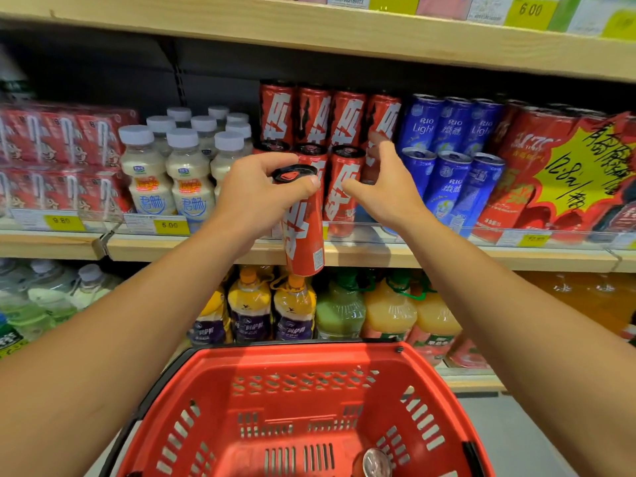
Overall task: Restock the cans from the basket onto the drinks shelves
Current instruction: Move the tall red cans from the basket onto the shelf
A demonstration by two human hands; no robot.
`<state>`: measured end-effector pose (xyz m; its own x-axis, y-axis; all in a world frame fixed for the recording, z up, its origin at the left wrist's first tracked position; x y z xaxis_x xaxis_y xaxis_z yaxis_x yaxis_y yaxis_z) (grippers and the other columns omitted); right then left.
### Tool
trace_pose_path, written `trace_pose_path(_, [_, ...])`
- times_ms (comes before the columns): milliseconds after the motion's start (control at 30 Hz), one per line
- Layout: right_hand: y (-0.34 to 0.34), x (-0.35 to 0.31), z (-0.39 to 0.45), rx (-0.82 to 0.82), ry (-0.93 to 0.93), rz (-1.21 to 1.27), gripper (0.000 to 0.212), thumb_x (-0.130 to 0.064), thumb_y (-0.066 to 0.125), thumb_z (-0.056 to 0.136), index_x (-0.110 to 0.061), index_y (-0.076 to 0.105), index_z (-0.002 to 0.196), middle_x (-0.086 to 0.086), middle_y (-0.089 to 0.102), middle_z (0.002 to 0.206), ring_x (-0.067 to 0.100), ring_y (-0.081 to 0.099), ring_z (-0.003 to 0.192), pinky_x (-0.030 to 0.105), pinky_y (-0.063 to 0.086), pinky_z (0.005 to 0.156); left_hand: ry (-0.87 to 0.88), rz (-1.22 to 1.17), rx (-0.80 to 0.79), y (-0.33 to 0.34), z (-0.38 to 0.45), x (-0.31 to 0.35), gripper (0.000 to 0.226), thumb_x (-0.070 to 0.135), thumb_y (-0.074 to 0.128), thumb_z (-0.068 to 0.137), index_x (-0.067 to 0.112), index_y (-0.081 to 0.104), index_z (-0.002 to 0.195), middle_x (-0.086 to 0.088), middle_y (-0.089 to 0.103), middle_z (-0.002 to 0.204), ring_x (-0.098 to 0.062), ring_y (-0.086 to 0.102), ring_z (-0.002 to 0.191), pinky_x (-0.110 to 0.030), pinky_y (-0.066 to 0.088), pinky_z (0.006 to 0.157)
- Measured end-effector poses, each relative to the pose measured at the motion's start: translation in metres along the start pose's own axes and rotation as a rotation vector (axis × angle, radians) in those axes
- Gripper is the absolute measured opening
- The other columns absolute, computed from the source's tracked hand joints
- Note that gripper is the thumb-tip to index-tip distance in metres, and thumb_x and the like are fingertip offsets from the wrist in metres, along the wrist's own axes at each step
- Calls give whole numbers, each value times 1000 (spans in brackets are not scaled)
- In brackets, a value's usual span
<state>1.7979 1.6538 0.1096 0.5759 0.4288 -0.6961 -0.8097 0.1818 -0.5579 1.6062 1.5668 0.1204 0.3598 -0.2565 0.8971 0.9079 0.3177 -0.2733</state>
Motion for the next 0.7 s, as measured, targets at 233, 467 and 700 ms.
trace_pose_path(233, [11,16,6,-60,67,48,78,-34,71,84,-20,29,149,0,48,143,18,45,130,25,38,98,15,33,5,11,-1,11,54,38,77,77,22,64,127,4,62,129,-13,57,118,-44,52,96])
trace_pose_path(467, [22,23,13,-9,99,164,68,-27,68,85,-25,37,145,-4,57,125,13,53,111,28,45,94,-19,42,41,3,3,10,52,36,76,79,22,63,128,5,62,123,-13,60,112,-43,54,92])
trace_pose_path(700, [25,25,8,-10,126,206,67,-27,66,88,-23,34,146,-12,51,120,7,48,112,25,42,96,-32,27,58,-3,9,9,57,39,77,77,21,63,129,1,62,129,-16,59,116,-45,53,94])
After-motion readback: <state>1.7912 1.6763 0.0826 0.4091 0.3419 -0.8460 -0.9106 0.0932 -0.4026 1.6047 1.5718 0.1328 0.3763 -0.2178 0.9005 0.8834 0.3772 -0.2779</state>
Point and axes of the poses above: each hand's wrist, its own z-axis towards the middle knuckle, its own y-axis out of the palm, x = y × z, the point moved 4 cm from there along z, towards the middle knuckle
